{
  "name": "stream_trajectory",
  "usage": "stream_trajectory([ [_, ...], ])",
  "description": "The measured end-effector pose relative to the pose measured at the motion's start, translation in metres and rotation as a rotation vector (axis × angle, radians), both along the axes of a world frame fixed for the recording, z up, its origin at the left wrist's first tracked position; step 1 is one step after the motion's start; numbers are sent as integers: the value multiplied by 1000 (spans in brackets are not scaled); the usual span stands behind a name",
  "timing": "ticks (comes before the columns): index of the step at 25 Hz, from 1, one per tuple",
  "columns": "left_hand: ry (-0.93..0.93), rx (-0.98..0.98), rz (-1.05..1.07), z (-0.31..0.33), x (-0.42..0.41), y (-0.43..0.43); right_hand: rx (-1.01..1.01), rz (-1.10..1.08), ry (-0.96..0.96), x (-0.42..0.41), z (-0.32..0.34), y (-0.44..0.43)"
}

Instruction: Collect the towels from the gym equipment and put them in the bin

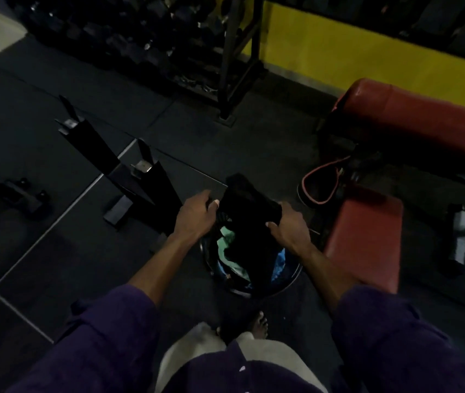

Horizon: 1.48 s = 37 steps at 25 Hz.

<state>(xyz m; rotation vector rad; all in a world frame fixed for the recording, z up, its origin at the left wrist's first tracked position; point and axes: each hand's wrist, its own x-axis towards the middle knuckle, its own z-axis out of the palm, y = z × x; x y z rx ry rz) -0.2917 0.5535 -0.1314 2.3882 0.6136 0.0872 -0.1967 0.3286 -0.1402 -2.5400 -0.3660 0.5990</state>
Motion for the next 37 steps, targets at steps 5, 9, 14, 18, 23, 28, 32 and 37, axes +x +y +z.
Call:
stream_trajectory([
  [5,140,4,-87,-50,12,-13,-177,147,-9,4,-55,-2],
  [9,238,173,-377,-126,24,-20,-408,255,51,3,-117,7],
  [14,369,230,-606,-258,68,-32,-470,238,265,7,-233,12],
  [18,436,304,-651,-350,100,-36,-495,251,184,17,-318,11],
  [23,472,309,-654,-456,94,-27,-485,285,105,26,-425,18],
  [28,547,289,-714,-521,96,-31,-499,285,185,26,-506,14],
  [32,699,237,-719,-501,106,-33,-504,328,246,31,-481,18],
  [37,543,-145,-553,-365,129,-59,7,-244,279,9,-347,1],
])
